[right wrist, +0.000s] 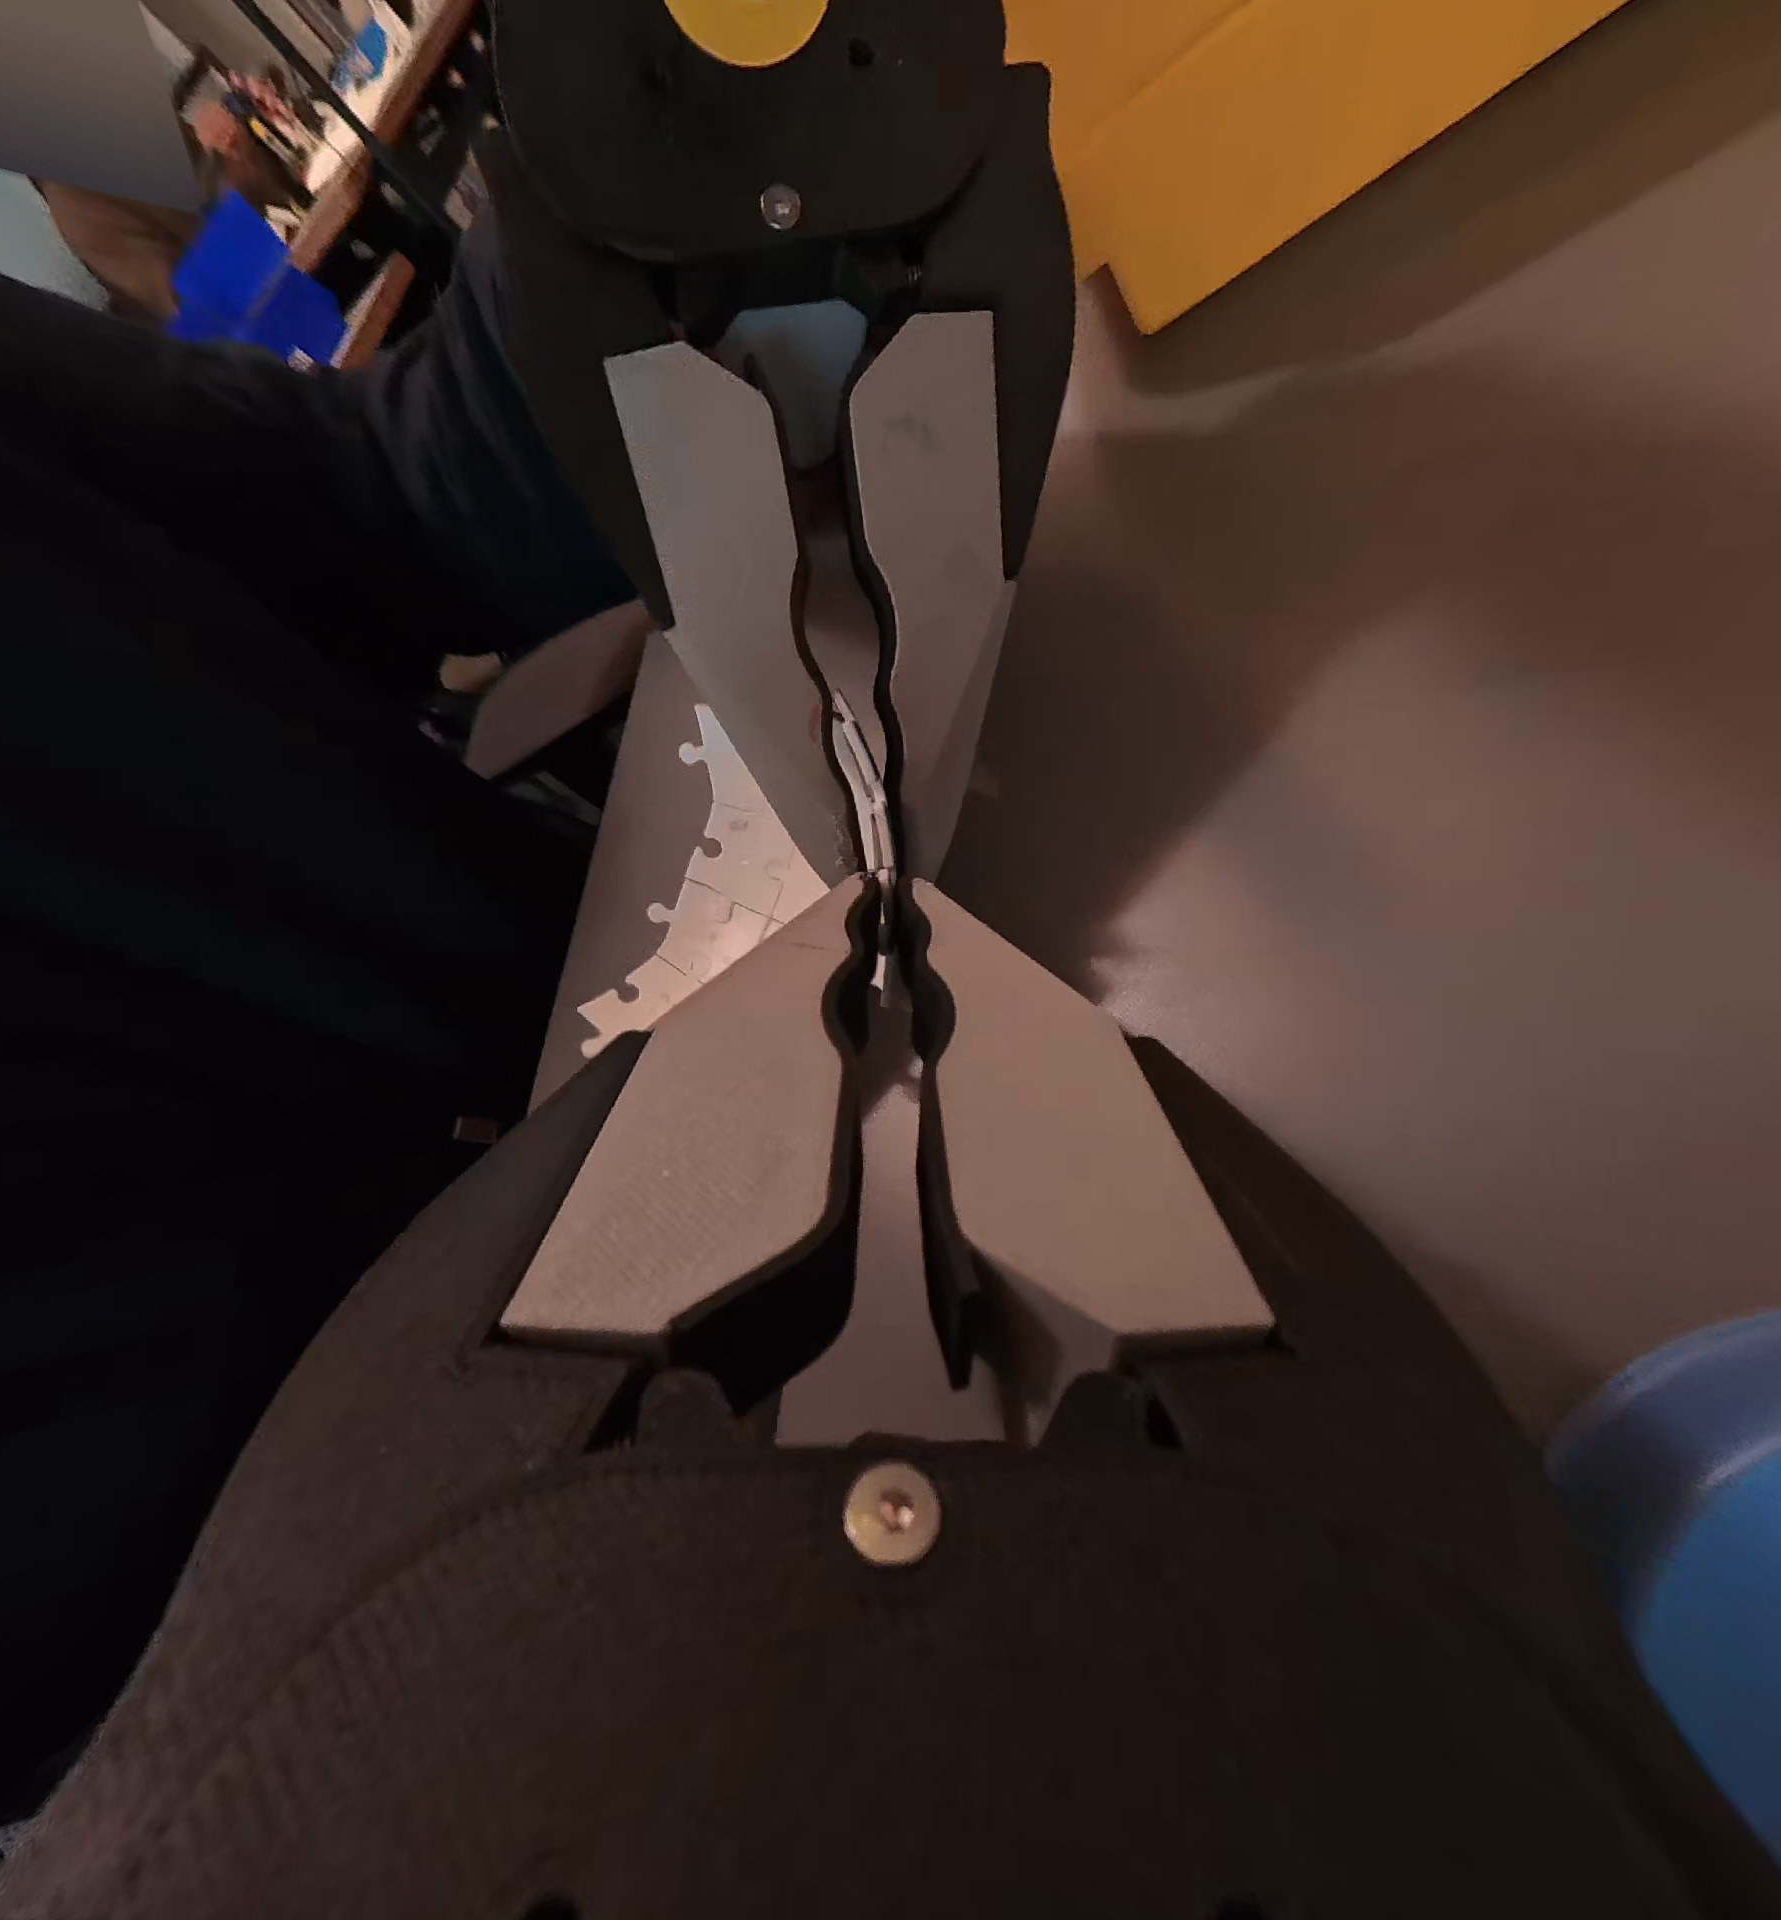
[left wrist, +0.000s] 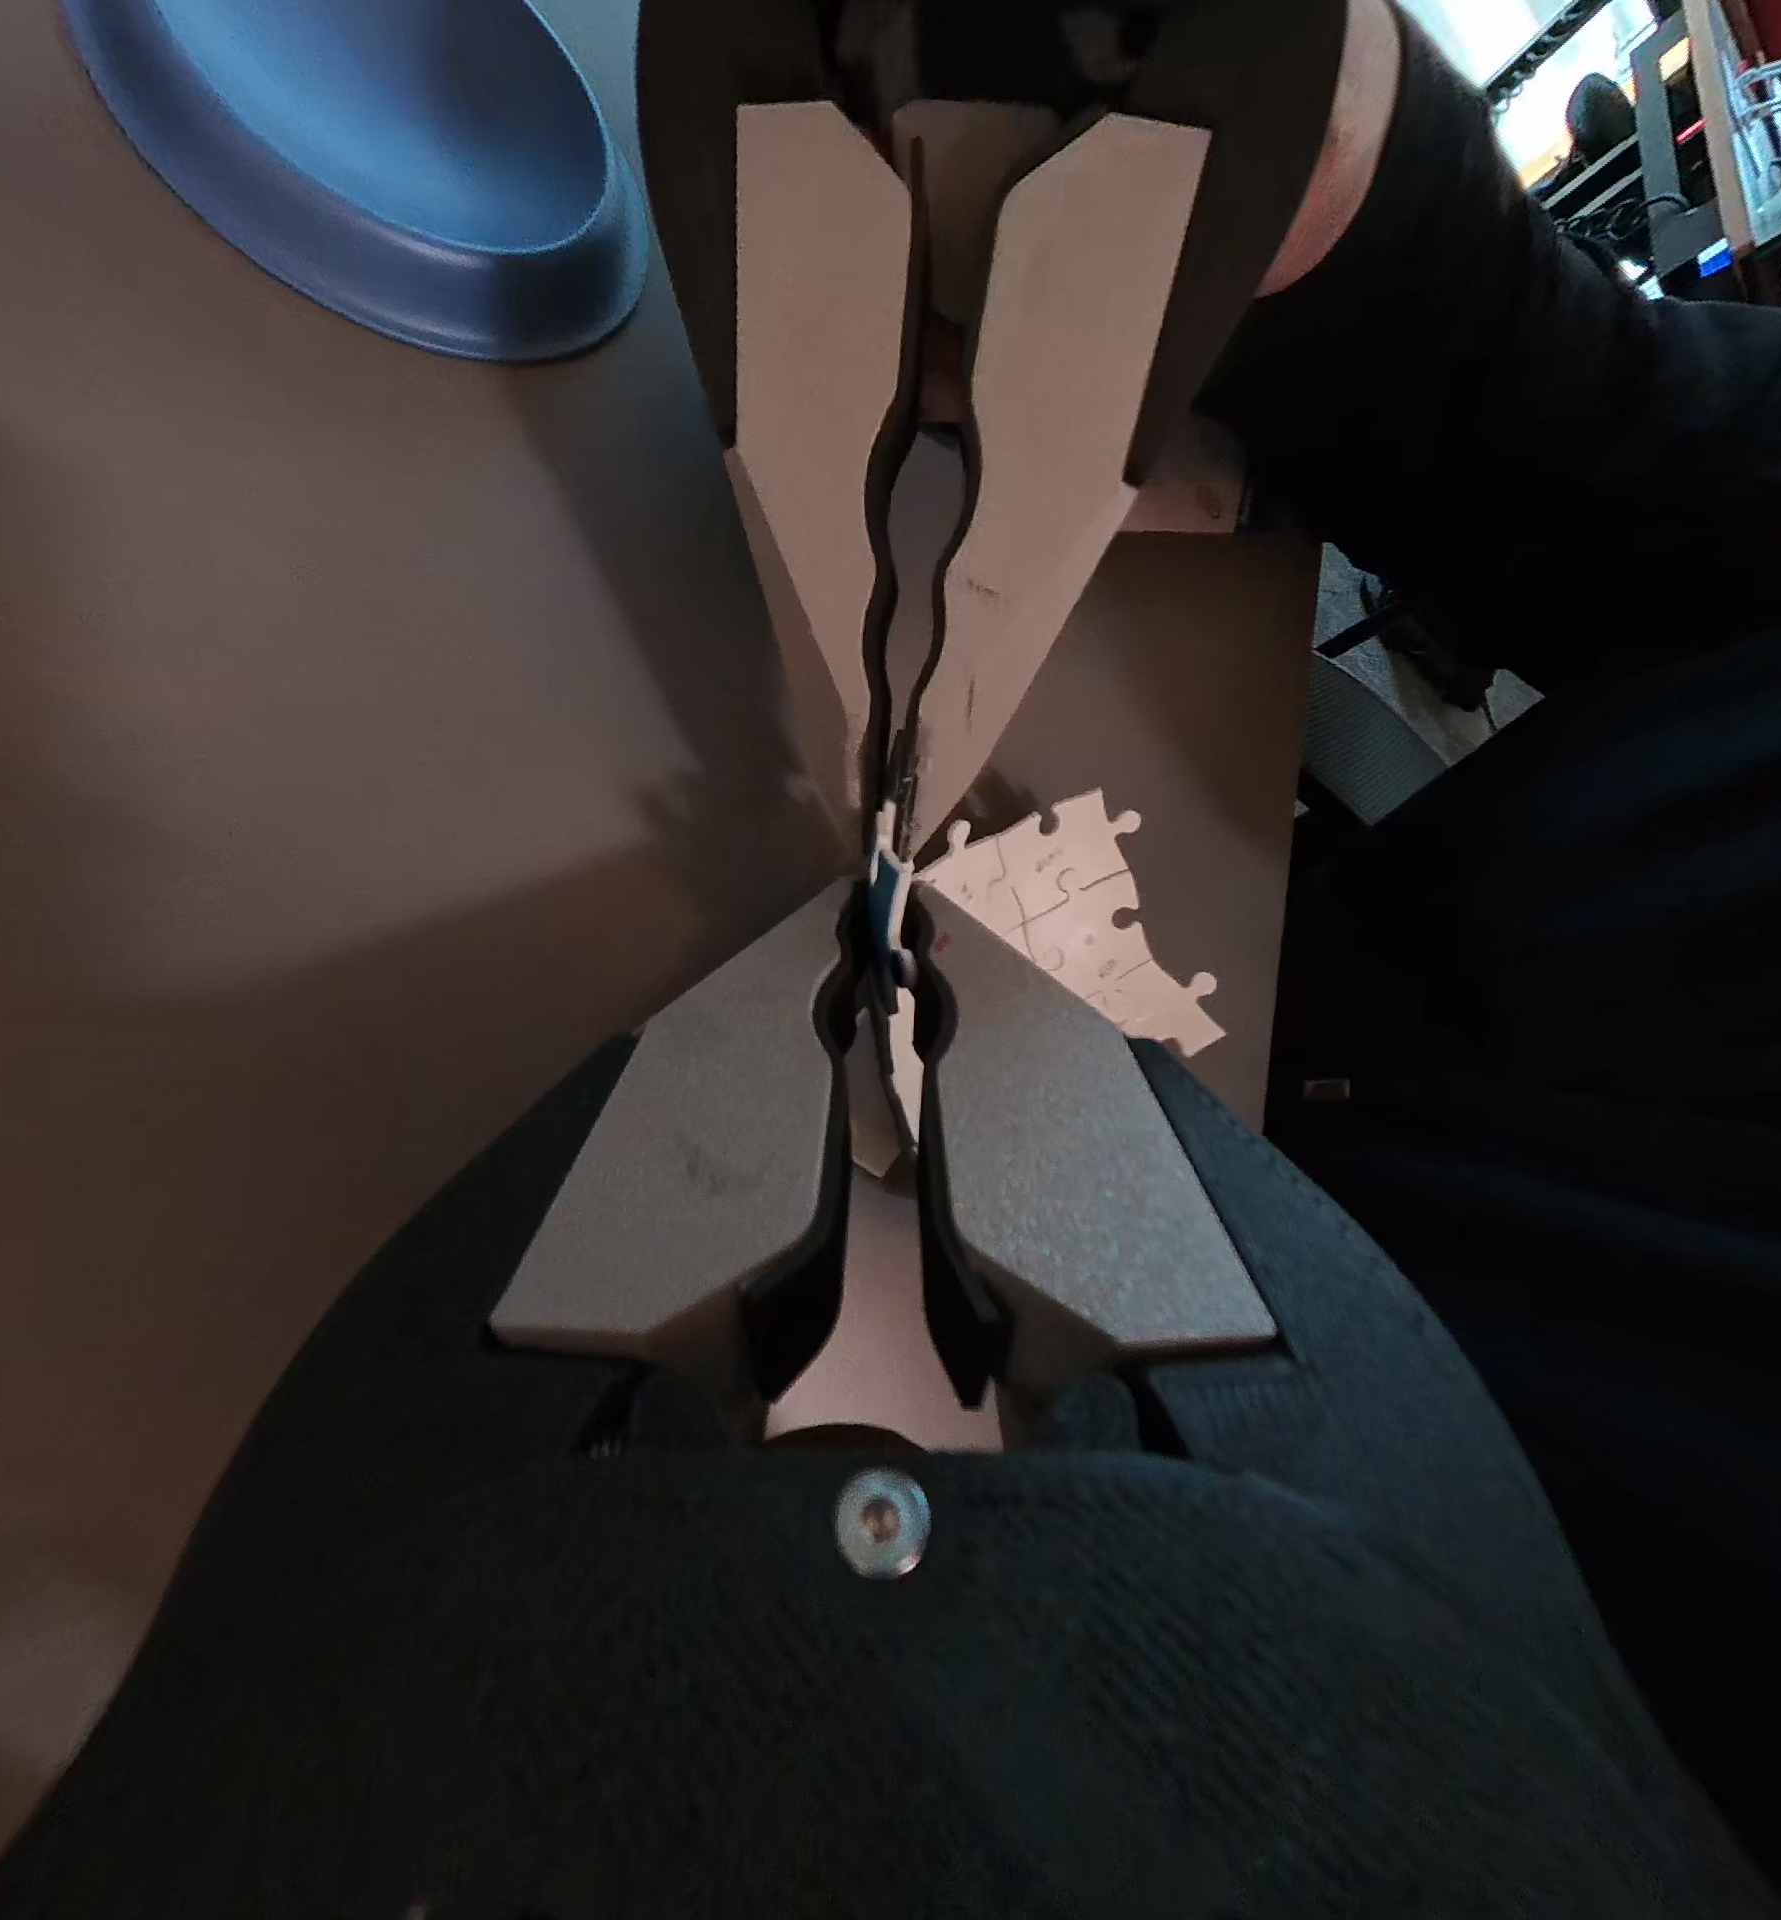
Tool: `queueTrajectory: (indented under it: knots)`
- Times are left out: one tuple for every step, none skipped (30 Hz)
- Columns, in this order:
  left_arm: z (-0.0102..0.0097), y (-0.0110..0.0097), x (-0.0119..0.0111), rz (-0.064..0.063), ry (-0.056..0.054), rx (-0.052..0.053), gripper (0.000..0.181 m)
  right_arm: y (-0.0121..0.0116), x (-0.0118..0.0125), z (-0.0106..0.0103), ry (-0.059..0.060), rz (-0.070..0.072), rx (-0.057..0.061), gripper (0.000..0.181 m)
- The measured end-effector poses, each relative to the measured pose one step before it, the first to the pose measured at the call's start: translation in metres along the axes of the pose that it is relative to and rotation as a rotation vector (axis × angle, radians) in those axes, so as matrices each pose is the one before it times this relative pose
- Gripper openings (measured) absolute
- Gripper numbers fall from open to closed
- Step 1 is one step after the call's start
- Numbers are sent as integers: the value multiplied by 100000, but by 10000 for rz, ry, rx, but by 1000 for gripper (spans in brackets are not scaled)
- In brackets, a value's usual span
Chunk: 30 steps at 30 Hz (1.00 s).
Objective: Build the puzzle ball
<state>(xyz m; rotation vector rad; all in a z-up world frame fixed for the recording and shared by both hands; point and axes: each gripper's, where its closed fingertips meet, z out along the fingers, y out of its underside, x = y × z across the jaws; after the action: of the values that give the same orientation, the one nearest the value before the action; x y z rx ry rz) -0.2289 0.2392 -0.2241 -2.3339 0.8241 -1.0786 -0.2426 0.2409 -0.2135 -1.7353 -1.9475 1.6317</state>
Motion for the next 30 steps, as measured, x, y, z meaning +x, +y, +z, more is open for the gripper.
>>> queueTrajectory:
  knots:
    - [-59, -8, -76, -41, -27, 11, 3, -106, 68, 28, -42, 107, 102, 0]
    - [-50, 3, -81, -50, -5, 3, 3, -58, 61, 24, 6, 66, 64, 0]
    - [3, 24, -35, -66, 40, 3, 3, -15, 49, 34, 29, 19, 21, 0]
    - [-3, 30, -51, -53, 29, 11, 3, -2, 55, 36, 36, 50, 20, 0]
    - [-7, -6, -39, -65, 48, 38, 3, -34, 47, 2, -17, 123, 62, 0]
    - [-40, -74, -13, -80, 70, 86, 3, -83, 12, -43, -96, 203, 124, 0]
    - [-32, -114, 20, -100, 91, 110, 3, -103, 4, -80, -169, 298, 158, 0]
    - [-21, -87, 89, -126, 150, 74, 3, -74, -48, -69, -219, 332, 120, 0]
    - [5, -48, 78, -89, 123, 31, 3, -7, -20, -36, -139, 227, 38, 0]
    - [38, 37, -30, 6, 13, -21, 3, 80, 33, 19, 12, 19, -58, 0]
    - [103, 118, 2, 42, -13, -85, 3, 156, 63, 62, 146, -190, -169, 0]
    - [108, 130, -104, 70, -99, -87, 3, 162, 131, 87, 266, -237, -197, 0]
    - [85, 113, -122, 83, -108, -80, 3, 120, 90, 87, 241, -181, -162, 0]
    - [33, 91, 2, 48, -15, -72, 3, 71, 27, 89, 119, -87, -86, 0]
    - [-7, 59, -13, 52, -24, -46, 3, 26, 9, 57, 18, 46, -5, 0]
    - [-17, 37, -20, 47, -38, -11, 3, -20, 21, 26, -37, 107, 38, 0]
    - [-50, -12, -59, 12, -46, 12, 3, -55, 38, 25, -20, 18, 61, 0]
    - [-97, -29, -44, -17, -11, 31, 3, -110, -3, 23, -8, -69, 77, 0]
    - [-110, -13, 60, -15, 63, 27, 3, -78, -119, 23, -53, -168, 49, 0]
    - [-31, 28, 207, -12, 138, 11, 2, -27, -186, -10, -49, -264, -10, 0]
    - [-18, -37, 41, -6, 0, 55, 2, -51, -67, -15, 85, -310, -9, 0]
    - [-22, 15, -10, -7, -10, 7, 2, 1, -21, 20, 124, -293, -29, 0]
    - [16, 77, 67, 5, 44, -46, 2, 15, -49, 65, 94, -214, -78, 0]
    - [23, 0, 42, 24, 15, -2, 2, 14, -3, 113, 82, -133, -75, 0]
    - [29, -9, 48, 27, 14, -10, 2, 20, -41, 127, 7, -76, -43, 0]
    - [20, 111, -62, 32, -52, -91, 2, 47, 16, 86, -2, 3, -34, 0]
    - [-12, 14, -27, 22, -23, -23, 2, 9, 3, 31, -33, 69, 15, 0]
    - [-28, -13, 54, 8, 28, 12, 2, -7, -47, -8, -67, 96, 30, 0]
    - [-2, -30, 46, 19, 10, 11, 2, 0, -39, -37, -29, 67, 2, 0]
    - [26, -21, -8, 2, -29, 14, 2, 33, 10, -29, 53, -10, -34, 0]
